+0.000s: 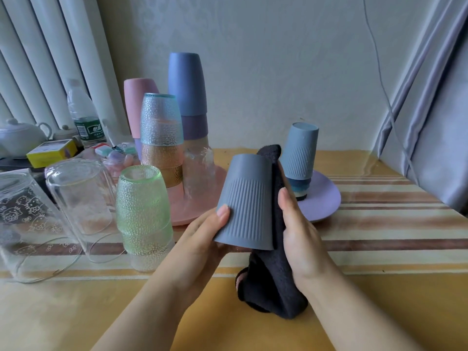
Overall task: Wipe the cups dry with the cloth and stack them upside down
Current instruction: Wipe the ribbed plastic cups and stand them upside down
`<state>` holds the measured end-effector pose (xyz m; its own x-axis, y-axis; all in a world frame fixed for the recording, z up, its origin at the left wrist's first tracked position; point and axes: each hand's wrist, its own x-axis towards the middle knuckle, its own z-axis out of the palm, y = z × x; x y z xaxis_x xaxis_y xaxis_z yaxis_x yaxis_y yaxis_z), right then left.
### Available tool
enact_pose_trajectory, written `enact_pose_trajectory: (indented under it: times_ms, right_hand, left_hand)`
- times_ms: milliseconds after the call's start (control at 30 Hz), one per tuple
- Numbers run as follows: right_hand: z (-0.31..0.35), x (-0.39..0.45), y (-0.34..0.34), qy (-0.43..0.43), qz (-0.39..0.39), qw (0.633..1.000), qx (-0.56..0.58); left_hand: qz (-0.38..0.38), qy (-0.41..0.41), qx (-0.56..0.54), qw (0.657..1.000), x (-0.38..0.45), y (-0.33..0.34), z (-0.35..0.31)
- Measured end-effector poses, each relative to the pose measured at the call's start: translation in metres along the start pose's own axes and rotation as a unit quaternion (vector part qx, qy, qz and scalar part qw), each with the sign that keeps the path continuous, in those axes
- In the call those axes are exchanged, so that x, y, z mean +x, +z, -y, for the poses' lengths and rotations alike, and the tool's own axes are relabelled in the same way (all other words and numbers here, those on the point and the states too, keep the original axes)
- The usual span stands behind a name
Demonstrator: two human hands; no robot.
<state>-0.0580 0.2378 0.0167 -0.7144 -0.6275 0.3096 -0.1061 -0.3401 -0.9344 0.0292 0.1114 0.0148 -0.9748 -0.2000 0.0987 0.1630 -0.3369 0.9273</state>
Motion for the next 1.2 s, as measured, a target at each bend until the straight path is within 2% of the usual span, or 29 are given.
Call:
enact_pose_trajectory:
  times_ms: [67,167,267,333,433,533,633,800,900,1033,1100,1200]
  right_hand:
    - [-0.003,0.001,-0.002,0.005,-0.001,1.000,-0.006]
    - [0.000,0.005,-0.003,-0.035,-0.038,0.998,-0.022]
    - [0.005,0.005,-0.003,-0.072,-0.053,0.994,-0.064]
    - [0.003,0.001,0.004,-0.092,-0.024,0.989,-0.110]
    - [-0.004,-0.003,0.013,-0.100,0.003,0.983,-0.156]
    - [-0.001,-0.001,0.009,-0.080,-0.021,0.990,-0.111]
    - [0.000,-0.001,0.007,-0.039,-0.035,0.996,-0.066]
    - [0.002,-0.004,0.013,-0.027,-0.018,0.997,-0.067]
    - [0.008,-0.003,0.009,-0.062,-0.037,0.995,-0.073]
    - [0.013,0.002,-0.002,-0.099,-0.047,0.988,-0.106]
    - [0.011,0.004,-0.006,-0.084,-0.040,0.990,-0.107]
    - [0.009,0.007,-0.009,-0.062,-0.071,0.988,-0.126]
  left_hand:
    - [-0.037,-0.005,0.018,0.999,0.001,0.001,0.000]
    - [-0.129,0.045,0.062,0.989,0.003,0.001,0.001]
    - [-0.200,0.123,0.203,0.951,0.002,0.004,0.001]
    - [-0.186,0.135,0.270,0.935,-0.001,0.008,0.003]
    - [-0.148,0.086,0.288,0.942,-0.002,0.006,0.005]
    - [-0.069,0.036,0.196,0.977,-0.004,0.003,0.001]
    - [-0.023,0.014,0.107,0.994,-0.007,0.004,-0.001]
    - [0.000,-0.001,0.049,0.999,-0.004,-0.003,-0.005]
    - [0.001,-0.013,0.095,0.995,-0.004,-0.007,-0.009]
    - [0.018,-0.079,0.169,0.982,-0.006,-0.007,-0.013]
    - [0.021,-0.105,0.170,0.980,-0.007,-0.007,-0.013]
    - [0.017,-0.108,0.157,0.982,-0.007,-0.004,-0.010]
